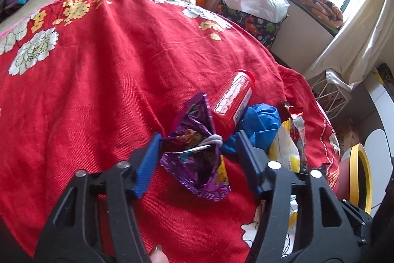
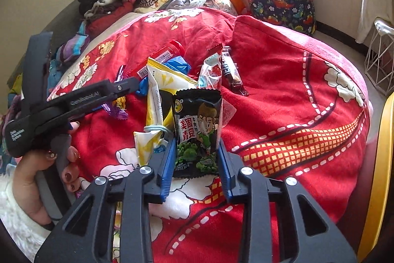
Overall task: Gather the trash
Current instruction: 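Grasp the purple wrapper with the left tool while the right tool grasps the dark snack bag, then lift both wrappers and carry them over the yellow-rimmed bin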
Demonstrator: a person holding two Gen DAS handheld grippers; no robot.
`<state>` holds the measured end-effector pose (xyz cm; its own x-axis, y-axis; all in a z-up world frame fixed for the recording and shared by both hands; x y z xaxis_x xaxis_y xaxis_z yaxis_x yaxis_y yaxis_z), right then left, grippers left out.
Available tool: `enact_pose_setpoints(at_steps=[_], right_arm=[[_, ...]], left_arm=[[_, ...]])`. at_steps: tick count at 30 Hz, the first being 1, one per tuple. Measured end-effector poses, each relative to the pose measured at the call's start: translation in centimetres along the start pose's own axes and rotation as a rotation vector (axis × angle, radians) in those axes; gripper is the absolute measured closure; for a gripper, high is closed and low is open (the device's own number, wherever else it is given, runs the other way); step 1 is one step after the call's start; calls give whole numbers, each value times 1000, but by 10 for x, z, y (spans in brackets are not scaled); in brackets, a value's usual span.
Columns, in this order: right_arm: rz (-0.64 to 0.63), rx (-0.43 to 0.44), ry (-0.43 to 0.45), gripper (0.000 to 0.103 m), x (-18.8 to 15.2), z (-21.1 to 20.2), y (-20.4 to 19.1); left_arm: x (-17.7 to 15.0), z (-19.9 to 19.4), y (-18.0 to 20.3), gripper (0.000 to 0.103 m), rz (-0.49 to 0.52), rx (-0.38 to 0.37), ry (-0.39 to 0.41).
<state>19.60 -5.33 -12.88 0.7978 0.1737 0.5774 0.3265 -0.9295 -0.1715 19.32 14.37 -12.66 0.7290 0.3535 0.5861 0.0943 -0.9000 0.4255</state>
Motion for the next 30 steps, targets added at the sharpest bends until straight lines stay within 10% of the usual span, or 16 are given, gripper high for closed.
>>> enact_pose_setpoints(at_steps=[7,30], right_arm=[[-19,-9,33,72,-1,-15,4],[-11,-6,105,72,1,-61,9]], left_arm=[[-6,-8,-2,70,-11,-8,1],[-9,-62,42,71,53,-76,96]])
Point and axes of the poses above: each gripper's, at about its wrist camera, not at the fingertips, and z roughly the way its jaws point, y to its right, x to its top, the point moved 1 cm from there along z, roughly the way its jaws point, and after that the axes turned 11 degrees about -x, right-handed, at the moved point
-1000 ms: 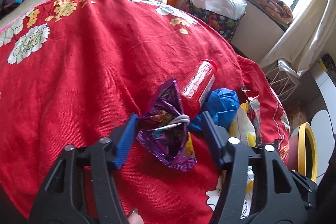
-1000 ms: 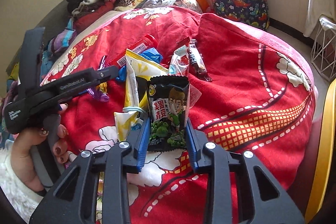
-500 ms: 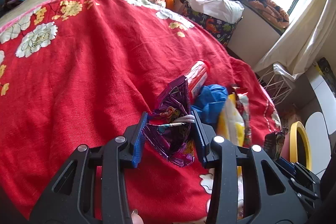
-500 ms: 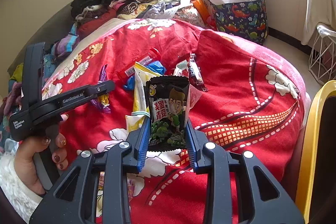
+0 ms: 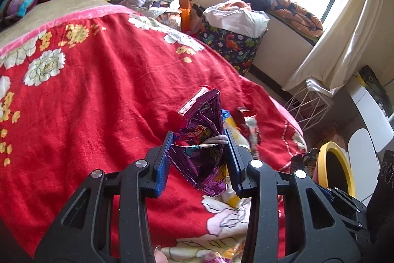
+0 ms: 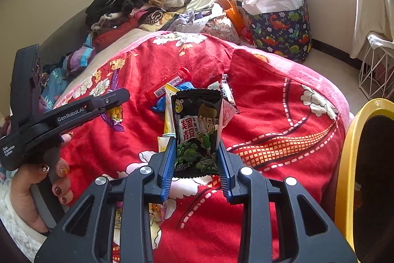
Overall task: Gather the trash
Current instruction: 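Lift both wrappers and carry them over the yellow-rimmed bin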
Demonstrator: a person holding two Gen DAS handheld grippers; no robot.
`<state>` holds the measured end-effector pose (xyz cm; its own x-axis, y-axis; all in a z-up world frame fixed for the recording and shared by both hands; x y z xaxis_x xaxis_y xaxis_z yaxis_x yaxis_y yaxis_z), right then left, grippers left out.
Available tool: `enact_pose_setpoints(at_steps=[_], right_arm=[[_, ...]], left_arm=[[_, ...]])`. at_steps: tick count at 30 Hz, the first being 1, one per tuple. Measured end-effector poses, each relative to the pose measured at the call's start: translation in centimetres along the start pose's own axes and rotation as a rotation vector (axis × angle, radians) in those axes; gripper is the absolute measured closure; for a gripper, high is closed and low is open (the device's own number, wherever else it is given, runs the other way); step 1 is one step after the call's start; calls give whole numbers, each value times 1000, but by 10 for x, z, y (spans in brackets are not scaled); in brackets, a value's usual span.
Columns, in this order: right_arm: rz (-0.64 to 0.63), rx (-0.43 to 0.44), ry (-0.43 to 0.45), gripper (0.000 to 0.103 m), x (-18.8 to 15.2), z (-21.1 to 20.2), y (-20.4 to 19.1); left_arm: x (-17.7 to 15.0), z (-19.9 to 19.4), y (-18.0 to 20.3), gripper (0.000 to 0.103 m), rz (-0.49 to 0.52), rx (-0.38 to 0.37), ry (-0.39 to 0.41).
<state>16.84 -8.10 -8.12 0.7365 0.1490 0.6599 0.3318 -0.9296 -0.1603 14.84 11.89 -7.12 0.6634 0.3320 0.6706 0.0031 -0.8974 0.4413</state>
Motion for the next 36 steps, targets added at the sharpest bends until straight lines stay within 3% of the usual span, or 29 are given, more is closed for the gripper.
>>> enact_pose_setpoints(at_steps=[20,36], right_arm=[[24,-14,63,72,-2,-38,19],[64,-41,91,72,-3,-61,48]], left_arm=[[2,-16,46,71,65,-55,38],[-3,-8,92,71,133,-102,21]])
Point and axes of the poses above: each gripper's, at about its wrist camera, not at the fingertips, and z roughly the way its jaws point, y to its right, x to its top, the point moved 1 cm from there along z, roughly the way its jaws point, and after that the axes turned 11 degrees about -x, right-handed, at the moved point
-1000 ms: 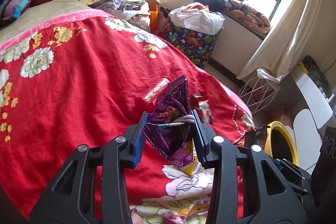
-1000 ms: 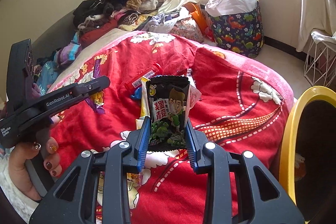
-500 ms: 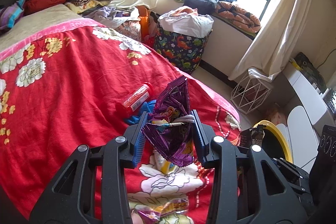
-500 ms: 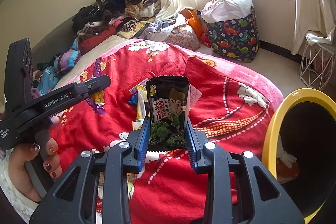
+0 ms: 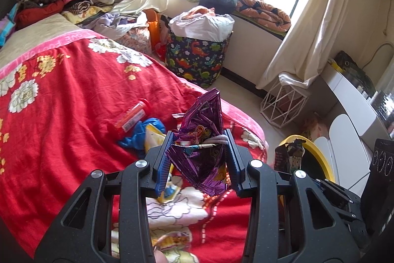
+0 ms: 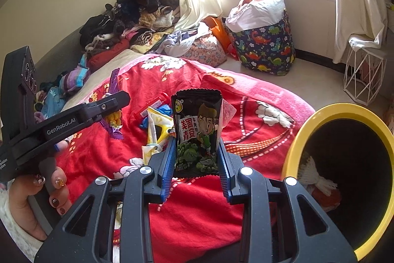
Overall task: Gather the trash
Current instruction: 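Lift both wrappers and carry them over the yellow-rimmed bin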
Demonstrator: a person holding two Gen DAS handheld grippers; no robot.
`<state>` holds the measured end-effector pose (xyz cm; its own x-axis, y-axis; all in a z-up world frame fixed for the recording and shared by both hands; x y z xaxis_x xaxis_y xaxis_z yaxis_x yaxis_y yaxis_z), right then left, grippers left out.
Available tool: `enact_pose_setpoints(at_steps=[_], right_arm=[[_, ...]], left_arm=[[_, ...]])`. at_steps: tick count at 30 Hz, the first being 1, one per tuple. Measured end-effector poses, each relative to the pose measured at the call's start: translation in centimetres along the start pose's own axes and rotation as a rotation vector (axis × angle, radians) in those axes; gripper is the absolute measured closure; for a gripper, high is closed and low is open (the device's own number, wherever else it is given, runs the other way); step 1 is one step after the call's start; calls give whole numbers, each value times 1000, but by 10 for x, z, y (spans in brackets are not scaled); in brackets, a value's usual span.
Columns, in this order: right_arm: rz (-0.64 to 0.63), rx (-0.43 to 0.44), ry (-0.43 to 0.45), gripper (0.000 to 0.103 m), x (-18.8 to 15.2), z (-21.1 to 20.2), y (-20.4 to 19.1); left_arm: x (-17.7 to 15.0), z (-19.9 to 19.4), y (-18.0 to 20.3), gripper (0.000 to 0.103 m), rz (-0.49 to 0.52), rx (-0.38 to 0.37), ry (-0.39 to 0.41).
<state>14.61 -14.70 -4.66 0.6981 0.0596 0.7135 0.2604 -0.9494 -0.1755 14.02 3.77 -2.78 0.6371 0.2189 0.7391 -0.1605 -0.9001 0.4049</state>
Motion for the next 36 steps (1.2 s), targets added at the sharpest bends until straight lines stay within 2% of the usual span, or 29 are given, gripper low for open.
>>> enact_pose_setpoints(at_steps=[36], right_arm=[[99,-125,58,72,1,-51,98]], left_arm=[[-2,32,105,71,101,-106,-22]])
Point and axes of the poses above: each gripper's, at about its wrist camera, not at the fingertips, and z roughly the way its jaws point, y to its right, x to its top, the point moved 1 cm from there along z, roughly the way its jaws point, and after that the axes turned 11 degrees about -x, right-handed, at the moved point
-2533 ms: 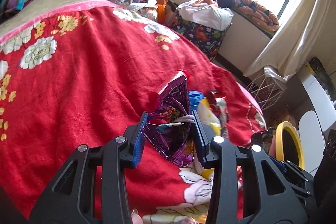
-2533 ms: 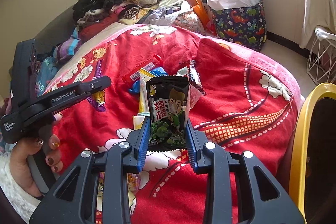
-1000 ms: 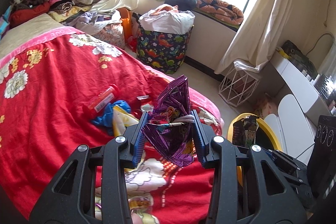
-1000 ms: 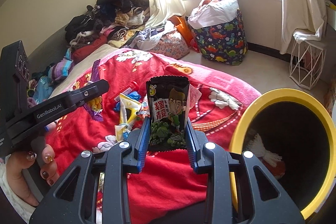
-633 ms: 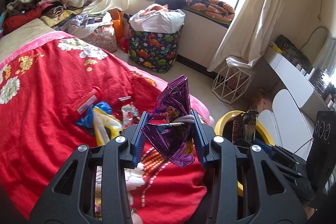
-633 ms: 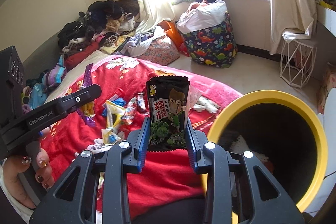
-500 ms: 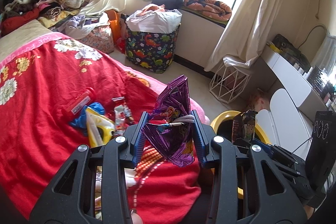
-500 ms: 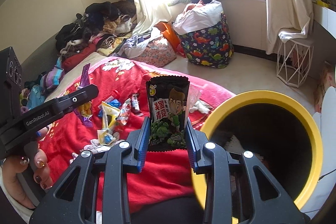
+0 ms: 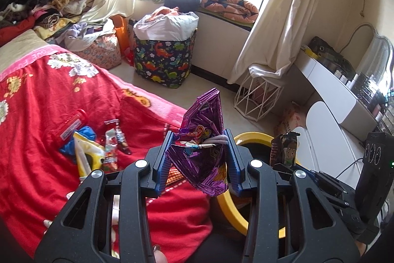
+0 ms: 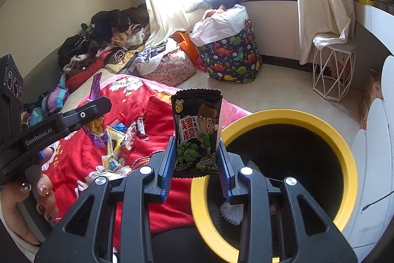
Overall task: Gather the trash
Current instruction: 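Lift both wrappers and carry them over the yellow-rimmed bin, then open both tools to drop the purple wrapper and dark snack bag into the bin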
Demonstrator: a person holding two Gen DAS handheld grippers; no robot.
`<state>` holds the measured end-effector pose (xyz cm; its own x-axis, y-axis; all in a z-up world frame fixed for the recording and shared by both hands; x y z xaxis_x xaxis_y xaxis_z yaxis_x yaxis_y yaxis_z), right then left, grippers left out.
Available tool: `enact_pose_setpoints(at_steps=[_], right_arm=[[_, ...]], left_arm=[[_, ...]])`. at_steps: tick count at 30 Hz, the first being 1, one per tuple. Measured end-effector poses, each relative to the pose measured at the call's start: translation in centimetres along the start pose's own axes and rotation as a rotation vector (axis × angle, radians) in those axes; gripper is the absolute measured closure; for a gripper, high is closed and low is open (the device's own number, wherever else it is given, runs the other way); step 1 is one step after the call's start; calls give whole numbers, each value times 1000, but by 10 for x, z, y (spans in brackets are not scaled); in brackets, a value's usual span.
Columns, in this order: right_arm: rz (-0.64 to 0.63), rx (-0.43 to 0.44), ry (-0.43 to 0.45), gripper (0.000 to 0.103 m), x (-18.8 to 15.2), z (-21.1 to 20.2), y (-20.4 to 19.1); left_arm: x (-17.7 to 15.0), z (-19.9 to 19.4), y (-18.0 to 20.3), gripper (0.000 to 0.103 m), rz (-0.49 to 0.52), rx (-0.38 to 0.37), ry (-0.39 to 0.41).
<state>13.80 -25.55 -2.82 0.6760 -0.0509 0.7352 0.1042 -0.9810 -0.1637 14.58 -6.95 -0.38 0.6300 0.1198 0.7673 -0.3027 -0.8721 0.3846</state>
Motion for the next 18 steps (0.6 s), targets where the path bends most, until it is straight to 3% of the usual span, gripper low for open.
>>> enact_pose_setpoints(at_steps=[18], right_arm=[[60,-55,1,72,-6,-8,41]], left_arm=[[-4,25,41,71,50,-52,-36]])
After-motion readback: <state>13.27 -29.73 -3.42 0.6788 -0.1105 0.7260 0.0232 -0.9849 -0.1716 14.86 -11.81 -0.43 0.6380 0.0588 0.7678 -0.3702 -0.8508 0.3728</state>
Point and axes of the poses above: each gripper's, at about its wrist camera, not at the fingertips, and z roughly the way its jaws point, y to its right, x to its top, the point moved 1 cm from there along z, roughly the way its jaws point, and after that the axes turned 11 degrees about -x, right-handed, at the moved point
